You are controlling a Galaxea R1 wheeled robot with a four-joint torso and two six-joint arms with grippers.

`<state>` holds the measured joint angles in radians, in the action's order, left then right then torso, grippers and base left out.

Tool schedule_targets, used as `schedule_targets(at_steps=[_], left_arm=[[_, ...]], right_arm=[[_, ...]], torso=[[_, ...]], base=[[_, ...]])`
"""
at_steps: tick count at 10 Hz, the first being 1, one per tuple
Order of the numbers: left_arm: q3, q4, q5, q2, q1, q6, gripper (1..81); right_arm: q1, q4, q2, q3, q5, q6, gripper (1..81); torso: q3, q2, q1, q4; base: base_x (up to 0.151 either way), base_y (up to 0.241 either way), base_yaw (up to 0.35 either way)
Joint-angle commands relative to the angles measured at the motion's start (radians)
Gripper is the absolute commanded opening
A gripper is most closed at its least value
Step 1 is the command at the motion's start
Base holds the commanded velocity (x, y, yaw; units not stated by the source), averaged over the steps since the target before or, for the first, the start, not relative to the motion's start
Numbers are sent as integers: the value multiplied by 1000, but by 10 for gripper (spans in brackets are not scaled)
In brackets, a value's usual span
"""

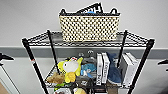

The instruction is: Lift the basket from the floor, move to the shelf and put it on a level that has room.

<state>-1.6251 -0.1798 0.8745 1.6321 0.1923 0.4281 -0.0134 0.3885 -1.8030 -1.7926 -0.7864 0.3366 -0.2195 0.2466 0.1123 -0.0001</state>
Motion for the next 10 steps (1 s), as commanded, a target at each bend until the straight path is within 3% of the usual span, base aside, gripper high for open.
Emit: schedule_targets(at_steps=[1,5,8,10], left_arm=[[-5,40,-164,60,-202,3,811],[-33,40,-345,124,-495,1,811],[-38,81,-484,210,-734,-3,811],[-99,121,-523,314,-857,-6,811]], right_arm=[[-127,-2,-90,-92,41,-13,811],[-414,6,-184,-109,196,-45,811],[-541,6,-236,-119,265,-67,811],[-630,6,-282,-141,320,-80,811]], torso=[[0,0,0,0],[0,0,0,0],[0,0,0,0],[0,0,0,0]], base=[[0,0,0],[0,0,0],[0,0,0],[0,0,0]])
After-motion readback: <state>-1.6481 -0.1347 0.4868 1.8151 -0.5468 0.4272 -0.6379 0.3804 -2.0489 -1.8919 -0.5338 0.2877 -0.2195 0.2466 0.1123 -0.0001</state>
